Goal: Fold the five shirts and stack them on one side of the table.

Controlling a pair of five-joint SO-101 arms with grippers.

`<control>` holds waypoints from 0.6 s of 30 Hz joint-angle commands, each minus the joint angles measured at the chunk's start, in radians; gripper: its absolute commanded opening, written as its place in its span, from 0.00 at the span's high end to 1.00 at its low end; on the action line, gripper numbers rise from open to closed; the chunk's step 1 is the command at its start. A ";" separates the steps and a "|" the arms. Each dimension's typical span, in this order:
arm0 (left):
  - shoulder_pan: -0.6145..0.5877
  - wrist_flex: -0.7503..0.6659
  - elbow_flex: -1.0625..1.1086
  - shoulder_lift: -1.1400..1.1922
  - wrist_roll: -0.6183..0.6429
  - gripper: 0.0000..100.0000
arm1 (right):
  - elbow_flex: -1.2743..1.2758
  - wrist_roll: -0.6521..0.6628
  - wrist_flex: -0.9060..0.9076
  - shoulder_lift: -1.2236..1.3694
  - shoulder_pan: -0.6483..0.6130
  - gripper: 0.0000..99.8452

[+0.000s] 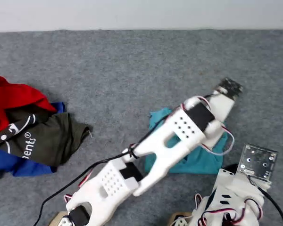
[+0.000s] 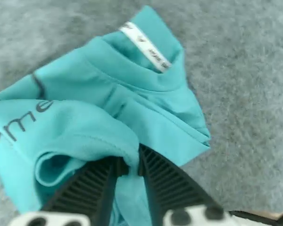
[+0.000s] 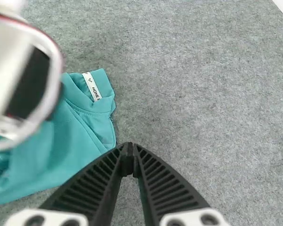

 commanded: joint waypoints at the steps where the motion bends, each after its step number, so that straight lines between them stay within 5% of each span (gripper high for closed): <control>1: 0.020 0.020 -0.068 -0.011 -0.009 0.87 | -0.003 -0.008 -0.022 -0.001 0.010 0.99; 10: -0.057 0.023 -0.067 -0.020 -0.012 0.84 | -0.003 -0.008 -0.022 -0.001 0.010 0.99; 18: -0.195 0.023 0.008 -0.058 -0.061 0.98 | -0.003 -0.008 -0.022 -0.001 0.010 0.99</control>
